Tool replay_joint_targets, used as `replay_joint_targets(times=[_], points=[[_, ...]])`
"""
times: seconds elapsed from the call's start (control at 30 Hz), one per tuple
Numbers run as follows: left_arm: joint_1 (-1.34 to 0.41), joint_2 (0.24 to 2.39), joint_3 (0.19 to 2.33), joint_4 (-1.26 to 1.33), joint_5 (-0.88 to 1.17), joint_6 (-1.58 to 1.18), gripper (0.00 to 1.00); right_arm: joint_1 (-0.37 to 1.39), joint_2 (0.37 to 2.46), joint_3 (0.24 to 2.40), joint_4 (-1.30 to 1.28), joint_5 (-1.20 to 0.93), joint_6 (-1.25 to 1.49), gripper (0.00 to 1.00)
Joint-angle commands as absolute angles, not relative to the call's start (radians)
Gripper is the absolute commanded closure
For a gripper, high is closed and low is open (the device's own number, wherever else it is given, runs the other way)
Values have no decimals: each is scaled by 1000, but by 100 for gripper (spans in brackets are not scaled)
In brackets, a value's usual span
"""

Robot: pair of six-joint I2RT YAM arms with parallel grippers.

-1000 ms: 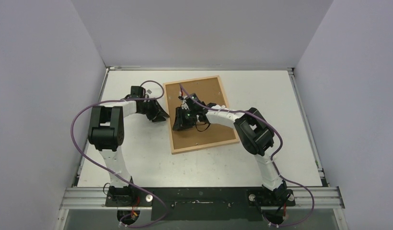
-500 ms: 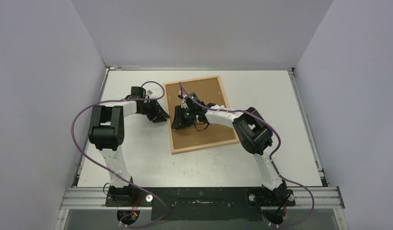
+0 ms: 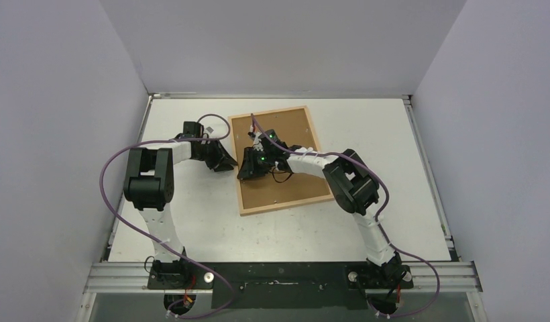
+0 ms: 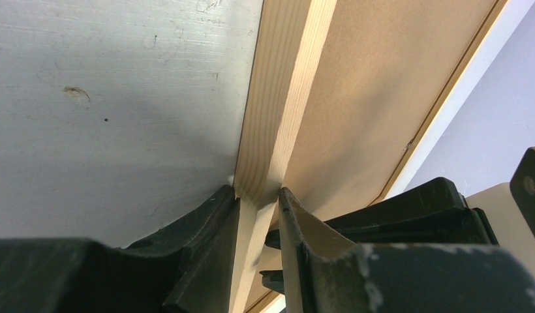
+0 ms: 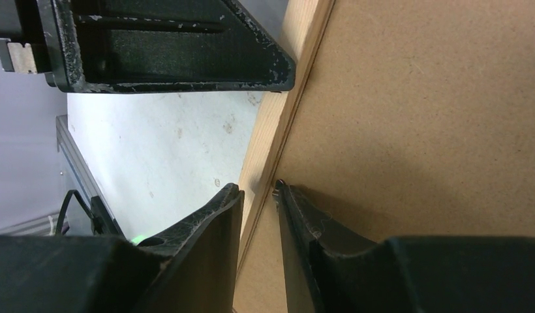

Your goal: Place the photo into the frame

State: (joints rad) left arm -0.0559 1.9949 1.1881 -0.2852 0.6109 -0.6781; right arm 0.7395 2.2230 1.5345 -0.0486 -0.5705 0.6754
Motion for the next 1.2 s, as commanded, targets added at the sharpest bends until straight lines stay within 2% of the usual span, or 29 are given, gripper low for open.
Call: replay_joint_targets(times=[0.0, 0.6, 1.17], points=[[-49, 2003, 1180, -261, 632, -684, 73, 752, 2270, 1545, -10, -622, 658, 71], [-48, 2002, 1180, -269, 629, -686, 74, 761, 2280, 1554, -95, -737, 484, 71], [-48, 1998, 1167, -267, 626, -690, 74, 764, 2292, 1561, -95, -786, 460, 71]])
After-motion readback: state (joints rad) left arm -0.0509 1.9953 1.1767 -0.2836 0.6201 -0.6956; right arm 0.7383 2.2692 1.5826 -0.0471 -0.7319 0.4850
